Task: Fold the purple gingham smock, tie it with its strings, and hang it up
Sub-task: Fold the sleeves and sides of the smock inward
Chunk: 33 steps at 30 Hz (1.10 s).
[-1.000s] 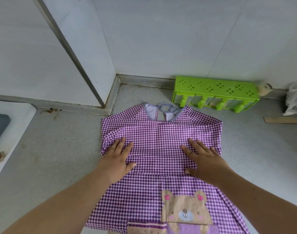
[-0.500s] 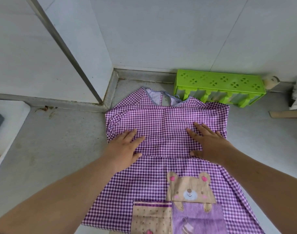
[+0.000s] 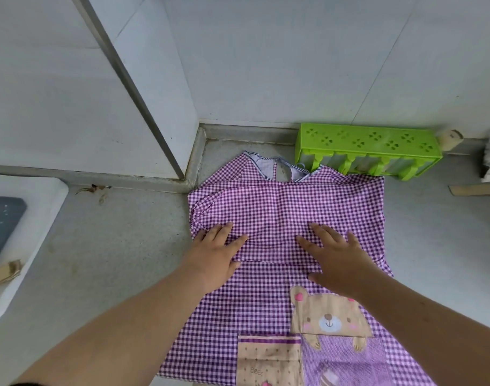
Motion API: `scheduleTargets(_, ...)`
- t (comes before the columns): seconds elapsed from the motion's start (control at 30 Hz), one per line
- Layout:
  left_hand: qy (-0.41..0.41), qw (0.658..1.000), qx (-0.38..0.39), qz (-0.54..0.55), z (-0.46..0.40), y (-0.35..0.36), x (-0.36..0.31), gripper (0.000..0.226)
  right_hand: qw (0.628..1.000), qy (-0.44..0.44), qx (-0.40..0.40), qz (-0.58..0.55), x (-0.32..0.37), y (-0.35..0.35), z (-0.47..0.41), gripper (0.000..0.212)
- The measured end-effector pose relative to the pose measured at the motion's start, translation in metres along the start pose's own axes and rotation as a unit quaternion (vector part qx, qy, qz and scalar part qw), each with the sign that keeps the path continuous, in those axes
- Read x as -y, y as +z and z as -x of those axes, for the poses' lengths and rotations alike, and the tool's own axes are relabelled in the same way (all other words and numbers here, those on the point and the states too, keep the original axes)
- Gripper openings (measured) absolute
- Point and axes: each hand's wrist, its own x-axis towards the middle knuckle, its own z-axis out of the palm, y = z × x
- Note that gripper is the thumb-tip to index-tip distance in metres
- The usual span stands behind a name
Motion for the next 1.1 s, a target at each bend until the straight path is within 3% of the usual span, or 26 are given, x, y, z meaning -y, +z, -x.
scheduleTargets(0.1,0.005,1.000,-0.011,-0.004,0.006,-0.002,0.000,0.070,0.999,-0.026,-0.034,0.004,0.039,0.003,0.023,0.090)
scheduleTargets(0.23,0.019,1.000,-0.022,-0.008,0.015,-0.004,-0.002,0.074,0.998,-0.068,-0.004,0.016,0.083,0.030,0.053,0.097)
scheduleTargets(0.47,0.003,0.999,-0.026,0.032,0.046,0.000,0.002,0.080,0.998,-0.039,0.036,-0.031,0.084,0.043,0.057,0.104)
scheduleTargets(0.63,-0.123,0.985,-0.033,0.113,0.095,0.024,0.003,0.093,0.998,-0.031,0.038,-0.037,0.086,0.038,0.059,0.105)
scheduleTargets(0.77,-0.272,0.936,0.006,0.223,0.148,0.060,0.000,0.094,0.998,-0.041,0.029,-0.045,0.087,0.037,0.063,0.106)
scheduleTargets(0.97,-0.410,0.850,0.028,0.329,0.186,0.108,-0.006,0.109,0.999,-0.038,0.015,-0.034,0.085,0.039,0.062,0.105)
scheduleTargets(1.03,-0.416,0.852,0.042,0.314,0.194,0.118,-0.006,0.100,0.999,-0.039,0.006,-0.038,0.084,0.043,0.063,0.104)
scheduleTargets(1.1,-0.395,0.875,0.054,0.275,0.199,0.113,-0.008,0.066,0.998,-0.034,0.000,-0.055,0.083,0.046,0.064,0.104)
